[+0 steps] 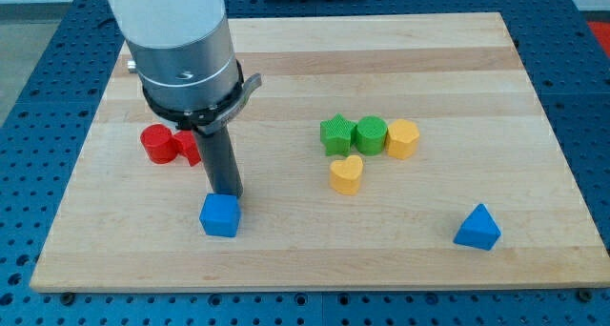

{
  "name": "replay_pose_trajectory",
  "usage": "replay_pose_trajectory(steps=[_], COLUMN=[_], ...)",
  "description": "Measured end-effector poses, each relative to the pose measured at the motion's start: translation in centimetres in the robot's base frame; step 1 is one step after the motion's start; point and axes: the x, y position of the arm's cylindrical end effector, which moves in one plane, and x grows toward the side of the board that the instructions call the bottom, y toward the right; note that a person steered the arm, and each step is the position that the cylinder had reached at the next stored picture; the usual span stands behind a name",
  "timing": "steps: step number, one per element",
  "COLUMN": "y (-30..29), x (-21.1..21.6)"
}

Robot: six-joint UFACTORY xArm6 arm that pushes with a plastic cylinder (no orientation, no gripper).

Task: Push the blue cube towards the blue triangle

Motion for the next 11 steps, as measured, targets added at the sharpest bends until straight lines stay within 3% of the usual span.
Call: replay_pose_trajectory(steps=[1,3,4,6,8,9,10,11], y=[-3.0,-6.3,-3.8,7.6,3.3,3.0,5.5,13.2], x=[-2.2,1.0,1.7,1.7,1.3,3.8,4.9,4.8])
